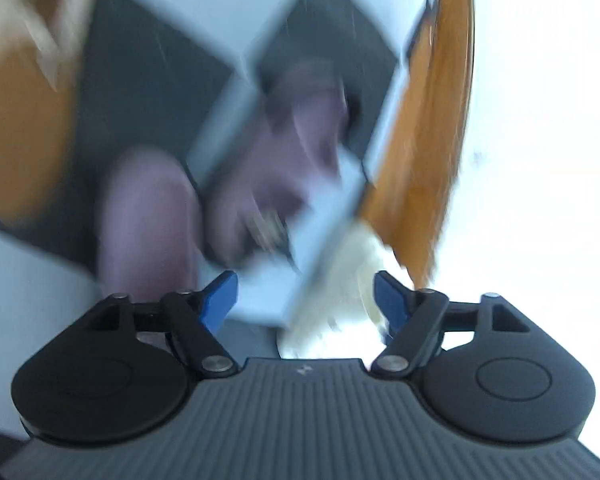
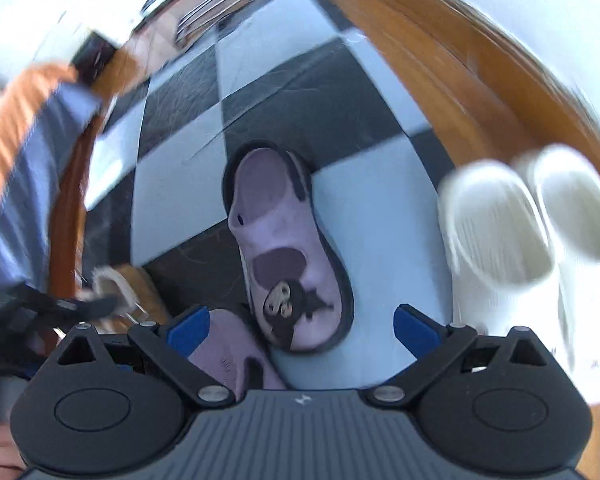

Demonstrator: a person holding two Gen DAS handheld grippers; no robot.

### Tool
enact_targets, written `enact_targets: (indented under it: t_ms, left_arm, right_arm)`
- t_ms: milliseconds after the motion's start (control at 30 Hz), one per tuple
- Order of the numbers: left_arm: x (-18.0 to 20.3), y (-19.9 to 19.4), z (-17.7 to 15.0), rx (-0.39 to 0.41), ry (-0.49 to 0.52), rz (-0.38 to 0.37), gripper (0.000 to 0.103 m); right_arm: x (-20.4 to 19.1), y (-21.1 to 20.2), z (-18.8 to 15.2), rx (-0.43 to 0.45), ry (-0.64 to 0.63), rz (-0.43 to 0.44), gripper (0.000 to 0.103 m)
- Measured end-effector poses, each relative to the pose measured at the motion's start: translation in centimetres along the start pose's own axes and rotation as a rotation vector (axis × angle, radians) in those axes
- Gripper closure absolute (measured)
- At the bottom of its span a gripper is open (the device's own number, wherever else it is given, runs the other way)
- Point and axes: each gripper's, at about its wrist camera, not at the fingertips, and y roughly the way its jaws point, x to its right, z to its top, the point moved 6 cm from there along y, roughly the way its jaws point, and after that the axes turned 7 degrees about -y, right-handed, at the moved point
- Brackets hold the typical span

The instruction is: Organize scattered shoes

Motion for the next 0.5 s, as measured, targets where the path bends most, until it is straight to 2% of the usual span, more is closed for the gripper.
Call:
enact_targets:
  t_ms: [133,167,233,333,400,467,500]
  left_arm:
    - [-2.6,-4.1,0.5,0.057,-0.044,-0.096,0.020]
    - [-3.4,-5.0,0.8,0.077,-0.059,-0.092,0.019]
    - [-4.8,-6.5,1.4,0.100,-0.085,-0.066,0.019]
    - [-6.4,-8.8,1.7,0.124,-0.098,-0.089,0.019]
    - [-8.5,-10.1,2.7,0.257,-0.084,0.057,0.015]
    - [-10.9,-10.2,3.2,0.355,-0.069,0.339,0.015]
    - [-11.9,-9.9,3.1,0.369,-0.032,0.460,0.015]
  right_arm:
    - [-3.3,2.2,-1.4,-0.110,-0.201,-0.032,0.004]
    - [-3.7,2.8,-2.0,-0.128,-0.213,-0.027,0.004]
    - [-4.2,3.9,-2.8,-0.162,-0.182,-0.001,0.006]
    - [-4.1,5.1,-3.0,-0.193,-0.061,0.069,0.007]
    - [-3.9,5.9,-3.1,-0.210,-0.008,0.102,0.007]
    - [-3.8,6.7,-2.9,-0.196,0.027,0.095,0.008]
    - [-3.8,6.9,-2.6,-0.178,0.026,0.075,0.008]
